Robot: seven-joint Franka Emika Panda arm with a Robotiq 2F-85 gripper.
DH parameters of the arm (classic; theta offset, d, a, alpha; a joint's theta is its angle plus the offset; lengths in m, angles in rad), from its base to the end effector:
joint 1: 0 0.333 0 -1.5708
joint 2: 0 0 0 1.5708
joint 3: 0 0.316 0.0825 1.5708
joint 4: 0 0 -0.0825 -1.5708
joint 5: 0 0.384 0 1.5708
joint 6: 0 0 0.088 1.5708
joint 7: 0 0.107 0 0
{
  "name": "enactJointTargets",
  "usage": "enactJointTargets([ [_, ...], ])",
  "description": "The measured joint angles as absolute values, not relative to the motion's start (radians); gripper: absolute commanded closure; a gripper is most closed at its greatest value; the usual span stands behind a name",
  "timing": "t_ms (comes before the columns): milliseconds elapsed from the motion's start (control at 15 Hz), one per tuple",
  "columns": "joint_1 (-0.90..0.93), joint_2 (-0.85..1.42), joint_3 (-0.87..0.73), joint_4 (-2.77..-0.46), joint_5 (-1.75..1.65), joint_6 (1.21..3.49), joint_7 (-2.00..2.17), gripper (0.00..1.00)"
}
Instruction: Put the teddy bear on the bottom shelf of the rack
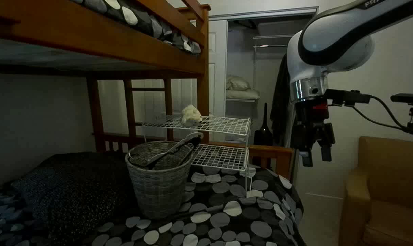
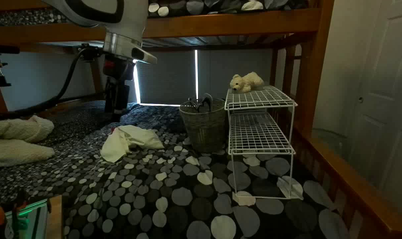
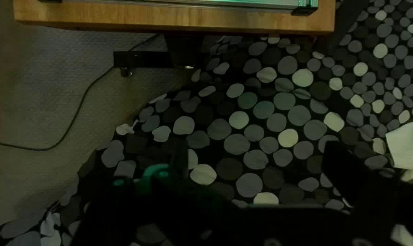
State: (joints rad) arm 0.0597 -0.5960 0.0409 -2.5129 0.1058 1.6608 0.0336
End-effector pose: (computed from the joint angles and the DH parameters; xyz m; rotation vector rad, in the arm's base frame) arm 0.3356 0.0449 0.4625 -3.0509 -0.0517 0.3999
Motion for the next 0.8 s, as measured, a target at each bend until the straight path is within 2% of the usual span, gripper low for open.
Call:
enactJointTargets([
  [200, 0.056, -0.594, 0.043, -2.511, 0.105, 1.669, 0.042, 0.0],
  [400, 0.031, -0.569, 0.04, -2.468, 0.105, 1.775, 0.078, 0.0],
  [800, -0.017, -0.449, 0.024, -2.213, 0.104, 2.057, 0.126, 0.0],
])
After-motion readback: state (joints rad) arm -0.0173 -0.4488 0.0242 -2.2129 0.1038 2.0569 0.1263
